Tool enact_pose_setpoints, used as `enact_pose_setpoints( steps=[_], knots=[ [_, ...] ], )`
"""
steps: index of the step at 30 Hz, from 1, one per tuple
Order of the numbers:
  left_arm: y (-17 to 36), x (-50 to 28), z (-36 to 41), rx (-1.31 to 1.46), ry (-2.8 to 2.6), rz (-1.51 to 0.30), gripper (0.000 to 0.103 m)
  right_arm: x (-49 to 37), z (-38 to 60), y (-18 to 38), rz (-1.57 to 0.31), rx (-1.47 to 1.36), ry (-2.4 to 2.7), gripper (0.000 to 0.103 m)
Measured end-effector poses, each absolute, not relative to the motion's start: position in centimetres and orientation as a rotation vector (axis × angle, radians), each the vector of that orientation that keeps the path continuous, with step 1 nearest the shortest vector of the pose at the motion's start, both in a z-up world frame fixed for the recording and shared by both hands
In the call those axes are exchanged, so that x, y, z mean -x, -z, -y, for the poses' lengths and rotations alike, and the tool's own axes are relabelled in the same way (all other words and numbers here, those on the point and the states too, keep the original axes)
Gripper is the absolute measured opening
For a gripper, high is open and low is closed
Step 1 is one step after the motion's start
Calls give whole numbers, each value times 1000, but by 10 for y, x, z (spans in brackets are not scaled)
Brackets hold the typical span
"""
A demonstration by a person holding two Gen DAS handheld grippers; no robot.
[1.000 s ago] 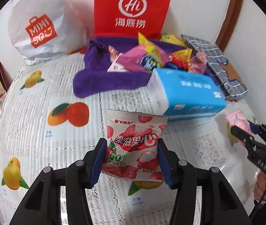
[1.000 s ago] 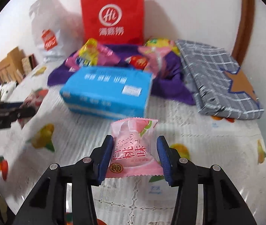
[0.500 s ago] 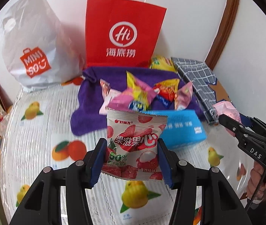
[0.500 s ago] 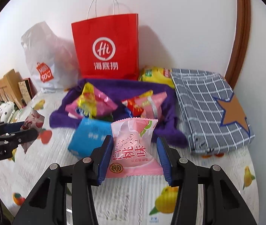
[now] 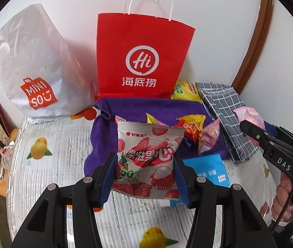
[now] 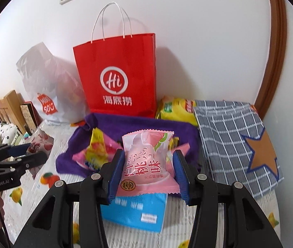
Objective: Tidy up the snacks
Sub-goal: 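Carry the pink pastry packet and lychee candy bag over the purple towel with both grippers, then lower both packets onto the purple towel and open both grippers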
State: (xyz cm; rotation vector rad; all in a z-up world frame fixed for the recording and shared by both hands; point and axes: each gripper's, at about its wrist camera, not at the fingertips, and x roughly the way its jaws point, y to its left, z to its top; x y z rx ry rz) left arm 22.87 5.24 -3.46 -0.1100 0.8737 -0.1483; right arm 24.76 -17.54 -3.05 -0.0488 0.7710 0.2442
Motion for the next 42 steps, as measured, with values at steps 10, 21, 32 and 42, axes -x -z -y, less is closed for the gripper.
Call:
enact_pose_setpoints(
  steps=[10, 21, 32, 42],
  knots=[
    [36, -255, -56, 121, 137, -878, 51, -288, 160, 36, -800, 39, -275, 48],
    [35, -283, -50, 110, 123, -881, 51, -324, 155, 40, -814, 37, -278, 48],
    [41, -307, -44, 116, 132, -889, 51, -343, 155, 52, -808, 53, -288, 48],
    [50, -337, -31, 123, 166, -899, 51, -354, 178, 59, -808, 35, -269, 48]
  ],
)
